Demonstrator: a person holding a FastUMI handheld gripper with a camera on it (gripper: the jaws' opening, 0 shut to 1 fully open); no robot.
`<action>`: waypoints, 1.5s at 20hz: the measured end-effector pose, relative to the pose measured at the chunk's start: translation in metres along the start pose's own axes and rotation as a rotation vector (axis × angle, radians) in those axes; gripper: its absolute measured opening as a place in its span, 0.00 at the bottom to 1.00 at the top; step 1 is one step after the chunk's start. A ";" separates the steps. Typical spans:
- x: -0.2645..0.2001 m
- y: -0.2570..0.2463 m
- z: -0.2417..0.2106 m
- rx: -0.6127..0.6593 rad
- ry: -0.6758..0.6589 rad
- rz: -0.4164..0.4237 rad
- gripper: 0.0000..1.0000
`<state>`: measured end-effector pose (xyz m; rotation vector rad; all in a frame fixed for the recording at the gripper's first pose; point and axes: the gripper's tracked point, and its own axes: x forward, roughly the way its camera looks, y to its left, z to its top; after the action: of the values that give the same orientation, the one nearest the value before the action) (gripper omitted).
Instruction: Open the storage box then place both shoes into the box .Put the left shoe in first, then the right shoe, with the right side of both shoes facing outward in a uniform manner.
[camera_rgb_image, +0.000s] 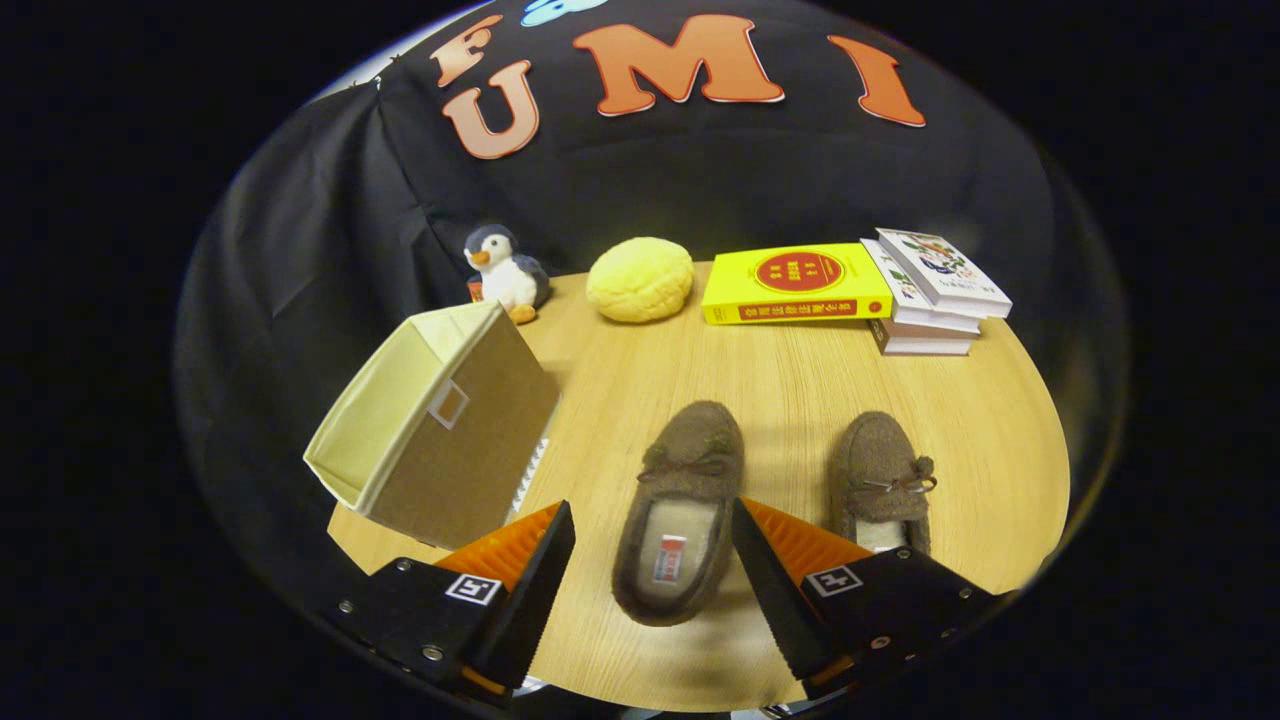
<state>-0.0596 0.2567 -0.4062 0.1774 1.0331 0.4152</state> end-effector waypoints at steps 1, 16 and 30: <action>0.004 -0.006 -0.006 -0.006 0.019 -0.015 0.94; 0.076 -0.048 -0.031 -0.025 0.171 -0.142 0.57; 0.076 -0.036 -0.023 0.187 0.231 -0.134 0.03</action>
<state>-0.0366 0.2542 -0.4901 0.2290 1.3043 0.2199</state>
